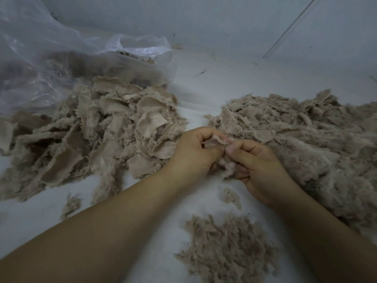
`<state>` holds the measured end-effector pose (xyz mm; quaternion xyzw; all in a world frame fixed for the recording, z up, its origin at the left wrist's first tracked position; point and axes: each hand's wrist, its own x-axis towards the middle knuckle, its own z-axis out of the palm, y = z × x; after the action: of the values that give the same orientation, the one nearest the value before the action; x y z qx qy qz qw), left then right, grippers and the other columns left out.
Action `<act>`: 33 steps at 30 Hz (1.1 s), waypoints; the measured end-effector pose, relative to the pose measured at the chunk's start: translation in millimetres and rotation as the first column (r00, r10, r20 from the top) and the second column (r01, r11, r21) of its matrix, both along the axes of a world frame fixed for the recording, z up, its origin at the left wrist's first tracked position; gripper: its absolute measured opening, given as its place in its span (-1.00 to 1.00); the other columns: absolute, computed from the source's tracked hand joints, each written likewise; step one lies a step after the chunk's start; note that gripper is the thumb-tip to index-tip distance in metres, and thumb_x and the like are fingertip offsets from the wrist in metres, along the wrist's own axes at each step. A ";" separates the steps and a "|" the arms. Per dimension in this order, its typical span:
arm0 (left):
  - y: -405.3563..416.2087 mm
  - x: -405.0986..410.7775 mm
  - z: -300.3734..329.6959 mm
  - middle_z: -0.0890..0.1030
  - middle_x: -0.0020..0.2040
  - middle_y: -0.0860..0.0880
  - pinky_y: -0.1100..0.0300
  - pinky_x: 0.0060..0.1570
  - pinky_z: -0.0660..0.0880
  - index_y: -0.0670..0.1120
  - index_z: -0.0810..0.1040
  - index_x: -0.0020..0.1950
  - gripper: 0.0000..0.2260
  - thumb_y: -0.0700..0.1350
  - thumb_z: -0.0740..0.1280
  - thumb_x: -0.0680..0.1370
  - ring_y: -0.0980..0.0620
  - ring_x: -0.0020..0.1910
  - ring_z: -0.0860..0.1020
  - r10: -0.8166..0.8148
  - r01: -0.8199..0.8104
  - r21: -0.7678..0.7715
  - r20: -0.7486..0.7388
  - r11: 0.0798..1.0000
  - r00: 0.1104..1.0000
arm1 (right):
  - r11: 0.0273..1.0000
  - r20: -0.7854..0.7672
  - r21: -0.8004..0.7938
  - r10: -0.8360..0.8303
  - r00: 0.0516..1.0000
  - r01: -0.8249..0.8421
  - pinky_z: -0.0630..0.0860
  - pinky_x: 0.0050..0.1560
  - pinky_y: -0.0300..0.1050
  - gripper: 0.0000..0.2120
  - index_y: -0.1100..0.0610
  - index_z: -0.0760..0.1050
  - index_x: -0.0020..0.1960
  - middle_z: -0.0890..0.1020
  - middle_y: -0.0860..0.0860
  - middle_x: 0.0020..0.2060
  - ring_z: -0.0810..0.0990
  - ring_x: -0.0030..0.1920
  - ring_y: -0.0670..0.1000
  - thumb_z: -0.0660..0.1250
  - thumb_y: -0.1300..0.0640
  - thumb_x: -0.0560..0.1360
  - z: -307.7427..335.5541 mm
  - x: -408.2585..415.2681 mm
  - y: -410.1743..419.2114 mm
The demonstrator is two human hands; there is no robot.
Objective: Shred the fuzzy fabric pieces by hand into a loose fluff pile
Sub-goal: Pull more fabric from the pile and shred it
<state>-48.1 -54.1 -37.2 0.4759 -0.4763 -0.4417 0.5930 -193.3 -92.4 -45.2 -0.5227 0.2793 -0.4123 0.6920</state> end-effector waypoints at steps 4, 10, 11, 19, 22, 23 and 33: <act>3.0 -2.8 4.2 0.54 -0.44 -0.06 0.31 -0.60 0.34 -0.13 0.56 -0.10 -0.95 -0.23 0.40 0.54 0.08 -0.59 0.45 0.046 -0.045 0.013 -0.047 0.999 0.998 | 0.999 -0.059 -0.040 -0.033 0.998 0.030 0.26 -0.56 -0.33 -0.85 0.11 0.65 -0.31 0.45 0.02 -0.51 0.26 -0.57 -0.16 0.39 0.09 0.39 -1.2 0.8 0.5; 3.3 -4.6 0.1 0.57 -0.44 -0.19 0.25 -0.59 0.32 -0.37 0.53 -0.19 -0.76 -0.20 0.47 0.49 -0.03 -0.62 0.40 -0.075 0.051 0.123 0.201 0.991 0.977 | 0.990 0.073 0.129 -0.072 0.995 0.062 0.25 -0.57 -0.36 -0.83 0.15 0.60 -0.34 0.37 -0.01 -0.53 0.24 -0.57 -0.18 0.36 0.15 0.41 3.1 -2.0 -4.4; 2.6 -3.1 0.3 0.57 -0.43 -0.20 0.30 -0.61 0.29 -0.33 0.52 -0.25 -0.79 -0.24 0.44 0.52 -0.02 -0.64 0.39 -0.083 0.060 0.142 0.159 0.988 0.984 | 0.990 0.077 0.127 -0.065 0.995 0.055 0.23 -0.58 -0.36 -0.81 0.15 0.60 -0.34 0.39 0.00 -0.52 0.23 -0.57 -0.18 0.34 0.15 0.43 3.4 -2.1 -4.9; -0.6 11.4 4.1 0.58 -0.47 -0.12 0.36 -0.67 0.21 -0.20 0.45 -0.33 -0.74 -0.25 0.46 0.48 0.04 -0.68 0.39 -0.251 0.218 0.269 0.094 0.938 0.963 | 0.987 0.030 0.124 -0.107 0.994 0.103 0.20 -0.57 -0.35 -0.81 0.28 0.48 -0.21 0.31 -0.01 -0.56 0.20 -0.57 -0.16 0.29 0.15 0.50 4.4 -1.4 -3.1; 1.0 23.3 8.7 0.57 -0.48 -0.16 0.39 -0.68 0.20 -0.30 0.54 -0.29 -0.84 -0.31 0.46 0.46 0.06 -0.69 0.41 -0.466 0.394 0.362 0.135 0.845 0.875 | 0.976 0.072 0.166 -0.153 0.986 0.139 0.20 -0.58 -0.37 -0.79 0.29 0.48 -0.16 0.38 -0.04 -0.54 0.21 -0.58 -0.19 0.20 0.23 0.61 5.0 -1.5 -4.6; 2.5 28.5 11.9 0.59 -0.46 -0.17 0.39 -0.68 0.22 -0.32 0.57 -0.25 -0.88 -0.34 0.45 0.46 0.07 -0.68 0.43 -0.555 0.463 0.406 0.143 0.788 0.820 | 0.974 0.087 0.178 -0.159 0.983 0.142 0.19 -0.58 -0.38 -0.79 0.29 0.48 -0.13 0.40 -0.05 -0.52 0.22 -0.58 -0.19 0.18 0.24 0.62 4.9 -1.6 -5.5; -0.1 18.3 13.9 0.52 -0.50 -0.12 0.36 -0.65 0.17 -0.32 0.54 -0.19 -0.58 0.07 0.43 0.49 0.03 -0.72 0.34 -0.155 0.093 0.308 0.182 0.947 0.971 | 0.995 0.020 0.061 -0.077 0.997 0.076 0.22 -0.56 -0.35 -0.85 0.21 0.64 -0.28 0.43 0.03 -0.54 0.24 -0.57 -0.17 0.35 0.17 0.39 1.2 -1.9 -1.8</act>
<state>-29.9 -54.2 -23.3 0.5713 -0.4919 -0.4936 0.4336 -195.3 -94.2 -44.0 -0.4857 0.3037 -0.4358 0.6943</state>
